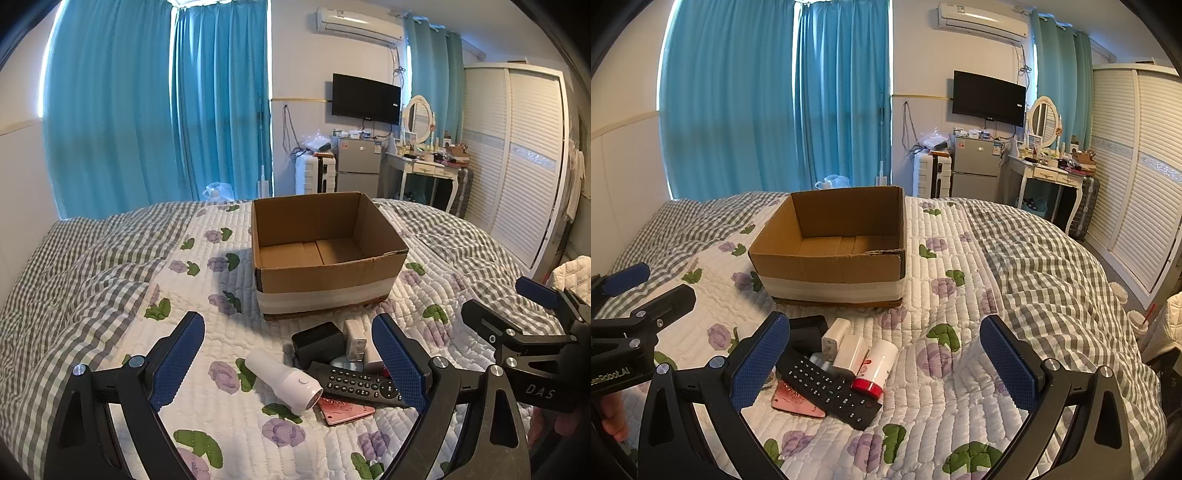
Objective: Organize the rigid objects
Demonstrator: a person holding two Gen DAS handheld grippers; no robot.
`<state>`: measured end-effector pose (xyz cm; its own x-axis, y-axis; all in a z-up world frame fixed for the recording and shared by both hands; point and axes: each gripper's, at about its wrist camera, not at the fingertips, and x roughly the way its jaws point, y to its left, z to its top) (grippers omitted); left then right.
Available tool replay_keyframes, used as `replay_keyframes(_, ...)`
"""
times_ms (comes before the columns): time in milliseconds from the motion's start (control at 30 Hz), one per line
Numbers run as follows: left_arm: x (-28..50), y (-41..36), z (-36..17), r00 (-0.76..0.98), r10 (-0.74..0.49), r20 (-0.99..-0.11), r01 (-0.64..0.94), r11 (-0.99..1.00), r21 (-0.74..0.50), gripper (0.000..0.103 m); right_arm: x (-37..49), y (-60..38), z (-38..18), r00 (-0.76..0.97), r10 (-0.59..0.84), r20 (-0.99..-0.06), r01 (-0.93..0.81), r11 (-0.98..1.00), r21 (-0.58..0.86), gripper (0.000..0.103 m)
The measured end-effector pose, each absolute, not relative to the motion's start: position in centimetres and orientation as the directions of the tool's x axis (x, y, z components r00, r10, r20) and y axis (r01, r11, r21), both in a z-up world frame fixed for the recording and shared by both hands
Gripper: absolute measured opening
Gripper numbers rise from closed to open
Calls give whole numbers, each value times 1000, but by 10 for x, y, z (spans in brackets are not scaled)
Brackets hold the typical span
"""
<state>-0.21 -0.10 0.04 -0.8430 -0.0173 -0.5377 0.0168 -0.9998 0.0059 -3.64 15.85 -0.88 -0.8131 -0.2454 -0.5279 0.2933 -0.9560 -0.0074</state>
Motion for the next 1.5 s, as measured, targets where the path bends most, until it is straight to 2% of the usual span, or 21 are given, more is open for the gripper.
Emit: replay_keyframes(1500, -3, -5, -3, -835, -38, -549, 47, -999, -2, 94, -37, 157, -13, -808, -250, -533, 299, -954, -6, 103)
